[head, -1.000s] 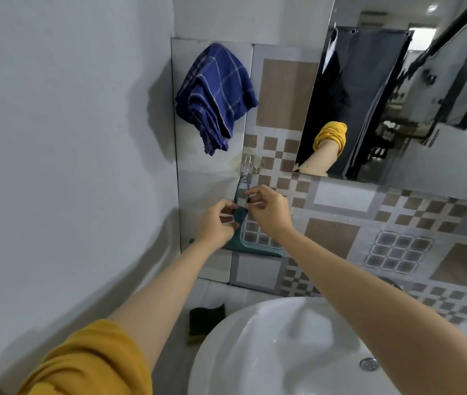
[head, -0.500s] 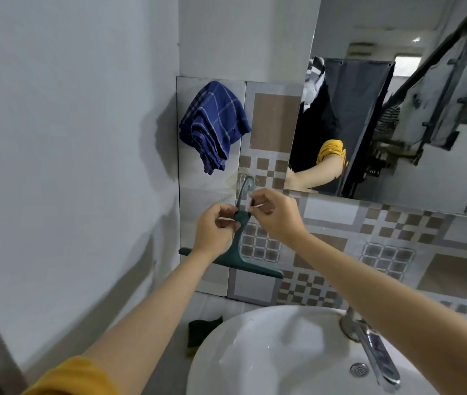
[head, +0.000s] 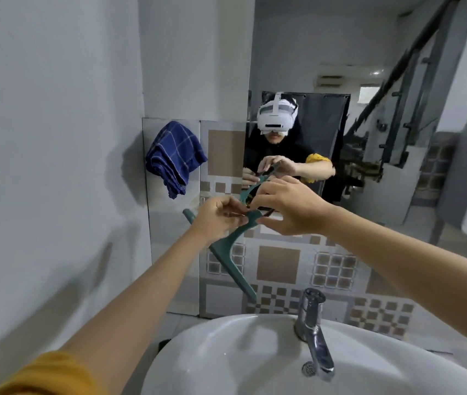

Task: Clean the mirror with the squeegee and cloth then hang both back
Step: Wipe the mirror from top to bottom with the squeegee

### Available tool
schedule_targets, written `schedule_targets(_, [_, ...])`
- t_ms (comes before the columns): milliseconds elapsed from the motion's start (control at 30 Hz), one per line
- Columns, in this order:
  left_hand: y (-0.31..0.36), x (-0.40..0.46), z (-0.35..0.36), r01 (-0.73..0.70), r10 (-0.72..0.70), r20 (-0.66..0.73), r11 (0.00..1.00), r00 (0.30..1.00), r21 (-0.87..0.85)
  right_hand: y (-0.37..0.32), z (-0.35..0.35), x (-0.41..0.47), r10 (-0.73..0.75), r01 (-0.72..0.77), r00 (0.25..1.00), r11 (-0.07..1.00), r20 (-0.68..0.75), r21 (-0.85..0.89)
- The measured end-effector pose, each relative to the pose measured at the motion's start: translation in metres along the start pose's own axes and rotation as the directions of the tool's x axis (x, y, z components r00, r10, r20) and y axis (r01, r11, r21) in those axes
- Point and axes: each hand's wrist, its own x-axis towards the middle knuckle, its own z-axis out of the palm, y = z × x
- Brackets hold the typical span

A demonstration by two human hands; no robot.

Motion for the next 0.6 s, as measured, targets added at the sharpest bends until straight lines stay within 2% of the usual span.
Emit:
schedule_targets(300, [0.061,0.016,0.052,-0.099,0.098,0.046,0.995,0.994,0.012,0.029,-0.065,-0.044,0.044,-0.044,0.999,0.999,-0.007,0.022])
schedule_targets(467, [0.091,0.028,0.079,-0.164,0.163,0.024,0.985,0.986,0.048,0.047,-0.091,-0.064,0.015,-0.024,0.998,0.986,-0.058,-0.168])
schedule_targets(533, [0.105,0.036,0.085,-0.232,0.233,-0.016,0.970,0.972,0.073,0.061,-0.102,-0.069,-0.001,-0.015,0.997,0.975,-0.072,-0.223])
schedule_targets(600, [0.118,0.045,0.084,-0.331,0.350,-0.073,0.924,0.934,0.190,0.080,-0.116,-0.071,0.026,-0.050,0.995,0.964,-0.094,-0.260])
